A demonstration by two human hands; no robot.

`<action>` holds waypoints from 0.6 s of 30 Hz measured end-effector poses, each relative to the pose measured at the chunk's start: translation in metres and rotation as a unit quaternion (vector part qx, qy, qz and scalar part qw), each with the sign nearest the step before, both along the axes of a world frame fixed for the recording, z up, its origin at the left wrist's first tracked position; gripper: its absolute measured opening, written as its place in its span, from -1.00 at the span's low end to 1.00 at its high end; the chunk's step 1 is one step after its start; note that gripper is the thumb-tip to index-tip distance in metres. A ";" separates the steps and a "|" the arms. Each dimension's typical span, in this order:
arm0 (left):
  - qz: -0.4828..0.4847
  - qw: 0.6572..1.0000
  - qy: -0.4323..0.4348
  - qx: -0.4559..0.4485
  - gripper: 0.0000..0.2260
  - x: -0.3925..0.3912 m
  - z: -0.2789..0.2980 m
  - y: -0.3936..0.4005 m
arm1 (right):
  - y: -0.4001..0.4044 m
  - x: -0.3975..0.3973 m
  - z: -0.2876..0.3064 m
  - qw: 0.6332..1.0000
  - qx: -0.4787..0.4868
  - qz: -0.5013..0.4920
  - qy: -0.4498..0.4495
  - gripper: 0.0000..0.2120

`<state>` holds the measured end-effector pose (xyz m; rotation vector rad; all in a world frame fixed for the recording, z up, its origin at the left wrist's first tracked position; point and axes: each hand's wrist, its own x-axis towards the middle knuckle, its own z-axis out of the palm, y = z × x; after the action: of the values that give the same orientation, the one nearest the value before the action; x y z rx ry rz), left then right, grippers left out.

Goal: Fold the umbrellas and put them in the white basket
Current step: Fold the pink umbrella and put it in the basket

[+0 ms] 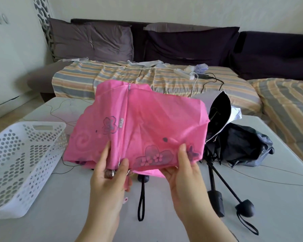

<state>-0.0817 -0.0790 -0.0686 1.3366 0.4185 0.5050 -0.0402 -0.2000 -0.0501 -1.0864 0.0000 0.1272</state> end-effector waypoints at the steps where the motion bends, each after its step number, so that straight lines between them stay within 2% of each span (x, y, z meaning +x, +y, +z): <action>1: 0.004 1.000 -0.007 -0.003 -0.56 0.001 0.000 0.000 | -0.001 0.000 0.001 1.000 -0.010 -0.019 -0.011 -0.72; 5: 0.003 1.000 -0.018 -0.009 -0.57 0.006 -0.007 0.001 | -0.004 -0.007 0.010 0.997 -0.025 -0.045 -0.054 -0.67; 8: 0.006 1.000 -0.022 -0.009 -0.62 0.007 -0.007 -0.004 | -0.001 -0.010 0.007 0.988 -0.119 0.039 -0.092 -0.78; 10: 0.006 1.000 -0.016 -0.024 -0.65 0.005 -0.003 -0.008 | 0.005 -0.012 0.001 0.975 -0.185 0.076 -0.099 -0.77; 13: -0.001 0.999 -0.036 -0.024 -0.54 0.009 -0.002 -0.013 | 0.004 -0.018 0.004 0.963 -0.207 0.119 -0.128 -0.74; 16: -0.026 0.998 -0.048 -0.031 -0.62 0.011 -0.006 -0.017 | 0.004 -0.025 0.015 0.943 -0.189 0.200 -0.187 -0.53; 18: -0.073 0.997 -0.025 -0.017 -0.65 0.008 -0.003 -0.017 | 0.007 -0.028 0.018 0.931 -0.167 0.228 -0.232 -0.27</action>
<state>-0.0736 -0.0962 -0.0720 1.3081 0.2843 0.4083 -0.0678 -0.1925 -0.0321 -1.4225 -0.6817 0.2936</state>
